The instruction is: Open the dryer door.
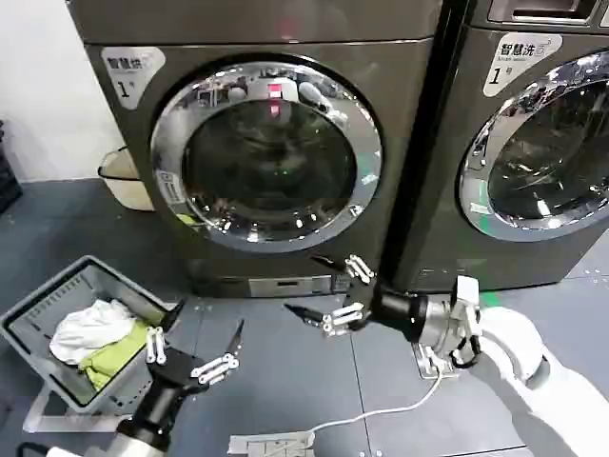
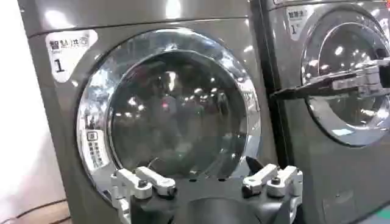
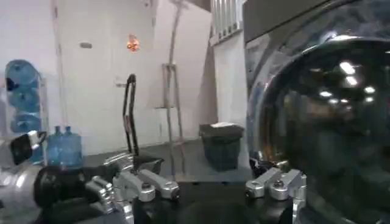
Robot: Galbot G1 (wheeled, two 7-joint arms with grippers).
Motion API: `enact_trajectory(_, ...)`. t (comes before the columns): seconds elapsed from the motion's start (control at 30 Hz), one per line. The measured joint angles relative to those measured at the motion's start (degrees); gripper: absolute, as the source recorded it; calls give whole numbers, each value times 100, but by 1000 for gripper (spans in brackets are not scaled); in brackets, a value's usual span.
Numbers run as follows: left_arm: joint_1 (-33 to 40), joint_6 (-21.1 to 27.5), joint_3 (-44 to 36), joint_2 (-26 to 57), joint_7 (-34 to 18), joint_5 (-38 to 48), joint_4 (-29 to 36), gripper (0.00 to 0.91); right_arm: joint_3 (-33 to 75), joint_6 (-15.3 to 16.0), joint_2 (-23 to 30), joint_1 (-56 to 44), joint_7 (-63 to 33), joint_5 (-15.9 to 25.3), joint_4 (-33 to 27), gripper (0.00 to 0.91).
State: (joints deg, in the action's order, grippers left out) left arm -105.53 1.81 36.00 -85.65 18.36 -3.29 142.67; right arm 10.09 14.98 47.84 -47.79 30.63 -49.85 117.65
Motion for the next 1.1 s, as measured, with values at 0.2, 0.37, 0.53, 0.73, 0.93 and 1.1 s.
enact_trajectory(0.2, 3, 2, -12, -7, 0, -9, -6, 907, -404, -44, 120, 638, -32, -6, -451, 907)
enact_trajectory(0.37, 15, 5, -17, -18, 0, -9, -5, 907, -789, -64, 258, 1167, -85, 4, -870, 907)
enact_trajectory(0.53, 16, 8, -28, -20, 0, -12, -6, 907, -1204, -133, 427, 1636, -271, 4, -1270, 907)
enact_trajectory(0.73, 21, 7, -41, -24, 0, -17, -16, 907, -1737, -215, 698, 2129, -552, 8, -1750, 907)
enact_trajectory(0.93, 18, 8, -45, -22, 0, -20, -19, 907, -2130, -222, 966, 2482, -872, 28, -2122, 907)
enact_trajectory(1.1, 17, 8, -45, -19, 0, -20, -23, 907, -2380, -243, 1199, 2698, -1149, 65, -2348, 907)
